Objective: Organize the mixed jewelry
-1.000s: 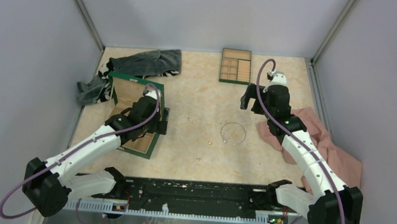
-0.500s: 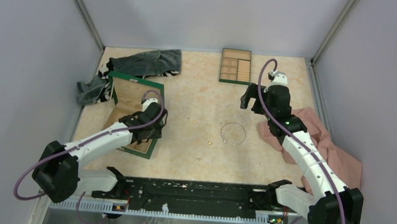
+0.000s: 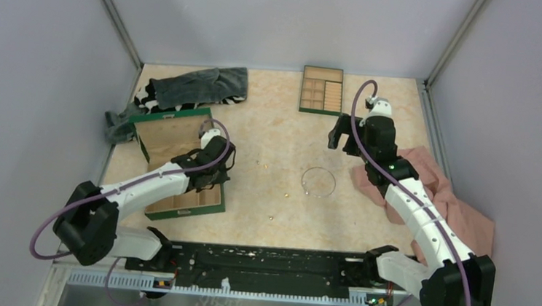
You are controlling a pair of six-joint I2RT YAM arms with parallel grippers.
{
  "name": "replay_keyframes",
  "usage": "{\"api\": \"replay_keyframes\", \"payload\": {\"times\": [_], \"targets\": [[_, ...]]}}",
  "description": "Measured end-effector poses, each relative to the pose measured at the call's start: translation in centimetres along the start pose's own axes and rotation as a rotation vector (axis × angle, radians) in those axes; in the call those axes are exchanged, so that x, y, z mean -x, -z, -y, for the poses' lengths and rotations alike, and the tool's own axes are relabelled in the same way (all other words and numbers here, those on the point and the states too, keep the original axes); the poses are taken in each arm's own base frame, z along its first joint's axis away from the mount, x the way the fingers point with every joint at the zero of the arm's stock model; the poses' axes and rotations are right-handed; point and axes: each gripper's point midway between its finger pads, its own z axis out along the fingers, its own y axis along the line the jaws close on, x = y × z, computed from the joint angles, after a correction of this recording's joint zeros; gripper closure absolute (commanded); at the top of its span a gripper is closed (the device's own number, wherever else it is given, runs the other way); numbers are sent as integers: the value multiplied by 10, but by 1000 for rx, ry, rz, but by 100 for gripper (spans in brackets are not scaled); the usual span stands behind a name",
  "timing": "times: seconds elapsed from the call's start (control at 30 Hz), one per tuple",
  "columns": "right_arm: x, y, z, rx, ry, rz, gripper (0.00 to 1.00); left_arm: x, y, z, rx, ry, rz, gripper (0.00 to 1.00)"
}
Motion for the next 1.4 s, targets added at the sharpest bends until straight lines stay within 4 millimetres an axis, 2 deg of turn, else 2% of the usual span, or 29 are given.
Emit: {"api": "replay_keyframes", "payload": {"times": [0.13,0.33,0.43,0.63,0.93,1.0,1.1,1.17,1.3,1.4], "targets": [[-1,0,1,-4,2,-5,2,18,-14,19,18,31,7,100],[-5,8,6,-23,12,-20,2,72,-49,64,51,59,90,100],[-1,18,8,-29,16,-3,2,85,-59,71,68,81,115,100],[4,35,12,-42,18,31,2,107,-78,73,134,139,157,100],[-14,40,23,-75,26,-16,2,132,-99,58,219,254,195,100],[-16,41,23,-78,28,-22,2,137,-104,58,230,276,201,82],[-17,41,24,-80,32,-27,2,143,-109,60,235,283,193,49],[-17,41,24,-79,34,-28,2,149,-107,68,204,292,191,34],[-17,41,24,-79,34,-29,2,154,-92,84,114,265,175,32],[-17,41,24,-78,34,-29,2,152,-65,92,35,224,173,31]]}}
